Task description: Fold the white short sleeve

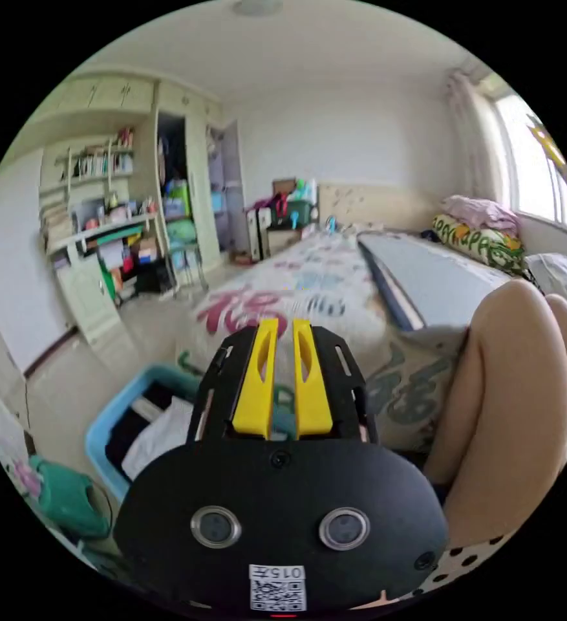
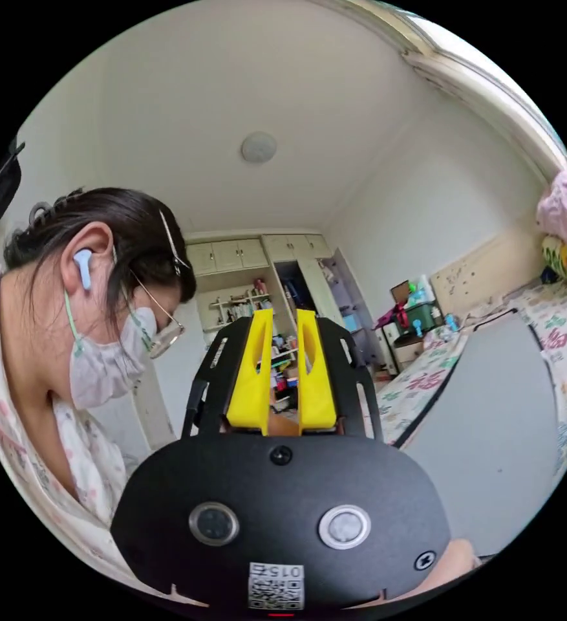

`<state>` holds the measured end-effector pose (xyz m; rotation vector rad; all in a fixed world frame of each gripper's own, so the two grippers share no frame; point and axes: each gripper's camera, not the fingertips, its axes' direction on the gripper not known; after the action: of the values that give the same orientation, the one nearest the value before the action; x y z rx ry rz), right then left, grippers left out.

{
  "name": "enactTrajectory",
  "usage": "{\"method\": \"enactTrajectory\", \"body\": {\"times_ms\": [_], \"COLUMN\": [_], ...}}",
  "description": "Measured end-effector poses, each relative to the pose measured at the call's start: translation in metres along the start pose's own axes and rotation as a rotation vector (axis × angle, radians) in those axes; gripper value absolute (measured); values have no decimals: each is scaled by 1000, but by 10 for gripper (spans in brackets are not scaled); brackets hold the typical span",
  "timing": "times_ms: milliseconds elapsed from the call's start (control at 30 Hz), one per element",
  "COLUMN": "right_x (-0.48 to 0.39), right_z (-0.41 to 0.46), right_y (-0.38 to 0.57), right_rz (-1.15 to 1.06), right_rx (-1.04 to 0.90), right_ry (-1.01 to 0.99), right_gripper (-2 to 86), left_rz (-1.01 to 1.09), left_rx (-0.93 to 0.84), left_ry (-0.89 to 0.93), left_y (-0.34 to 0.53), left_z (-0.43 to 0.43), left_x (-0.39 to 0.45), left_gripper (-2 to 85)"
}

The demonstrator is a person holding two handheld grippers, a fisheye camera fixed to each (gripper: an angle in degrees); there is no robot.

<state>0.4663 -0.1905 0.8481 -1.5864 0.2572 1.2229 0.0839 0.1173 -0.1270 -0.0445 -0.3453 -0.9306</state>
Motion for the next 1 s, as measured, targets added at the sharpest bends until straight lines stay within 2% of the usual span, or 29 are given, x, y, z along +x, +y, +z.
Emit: {"method": "enactTrajectory", "body": {"times_ms": [67, 167, 367, 533, 867, 1000], "right_x": [-10, -28, -42, -34, 2, 16], "right_z": [-11, -35, -78, -122, -202, -221], "right_y": [-11, -36, -70, -92, -99, -103], "right_rz": [74, 141, 185, 191, 187, 225], "right_rx": [29, 50, 36, 42, 124, 97], "right_ry": [-60, -69, -90, -130, -112, -157], "right_gripper": [67, 55, 18, -1, -5, -5], "left_rz": [-86, -165, -290, -364, -275, -390], "left_rx": [-209, -360, -585, -652, -745, -713], "left_ry": [-73, -150, -22, 19, 20, 95], "left_y": [53, 102, 144, 168, 208, 228], "left_z": [55, 114, 215, 258, 296, 282], "left_x": [-29, -43, -49, -62, -66, -107], "left_gripper": [68, 109, 124, 118, 74, 29]}}
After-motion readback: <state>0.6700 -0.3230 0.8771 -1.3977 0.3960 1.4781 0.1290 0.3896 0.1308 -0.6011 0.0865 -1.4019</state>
